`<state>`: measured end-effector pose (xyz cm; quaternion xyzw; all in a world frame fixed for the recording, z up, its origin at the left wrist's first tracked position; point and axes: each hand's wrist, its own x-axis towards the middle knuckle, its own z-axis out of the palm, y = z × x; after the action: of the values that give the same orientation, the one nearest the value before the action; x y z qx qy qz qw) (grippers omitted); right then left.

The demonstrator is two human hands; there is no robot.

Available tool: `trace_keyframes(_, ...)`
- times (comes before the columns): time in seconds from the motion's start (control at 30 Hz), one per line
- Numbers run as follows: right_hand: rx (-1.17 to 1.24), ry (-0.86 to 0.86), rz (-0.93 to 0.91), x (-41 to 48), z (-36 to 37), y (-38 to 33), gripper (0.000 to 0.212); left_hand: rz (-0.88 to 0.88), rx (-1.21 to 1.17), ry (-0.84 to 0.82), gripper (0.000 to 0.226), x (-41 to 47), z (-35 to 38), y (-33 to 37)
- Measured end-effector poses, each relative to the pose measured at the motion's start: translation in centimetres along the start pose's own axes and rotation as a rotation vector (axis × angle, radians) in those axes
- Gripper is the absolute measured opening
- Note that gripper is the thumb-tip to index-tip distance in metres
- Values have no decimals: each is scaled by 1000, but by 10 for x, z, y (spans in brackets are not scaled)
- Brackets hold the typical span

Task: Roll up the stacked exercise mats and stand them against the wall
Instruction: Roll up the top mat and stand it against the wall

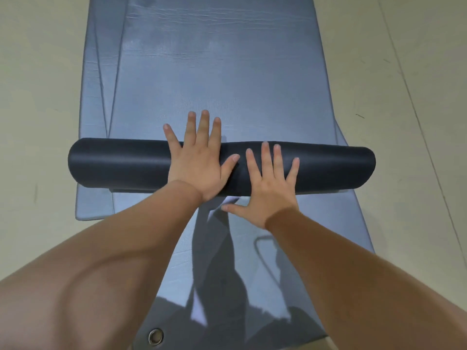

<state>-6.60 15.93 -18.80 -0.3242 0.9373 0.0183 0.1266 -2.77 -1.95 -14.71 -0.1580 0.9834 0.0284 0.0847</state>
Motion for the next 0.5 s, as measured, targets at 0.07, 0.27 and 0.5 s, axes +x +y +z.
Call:
trace_keyframes(0.07,23,-60,4,18,-9,4,138,17,-18,34,83,-9,4,5)
trace_keyframes(0.27,40,-153,-19,53,-25,11,153,-3,25,-115,102,-32,39,-7)
trace_keyframes(0.5,-164,-19,-112,64,-38,21,146,5,45,-272,138,17,25,-22)
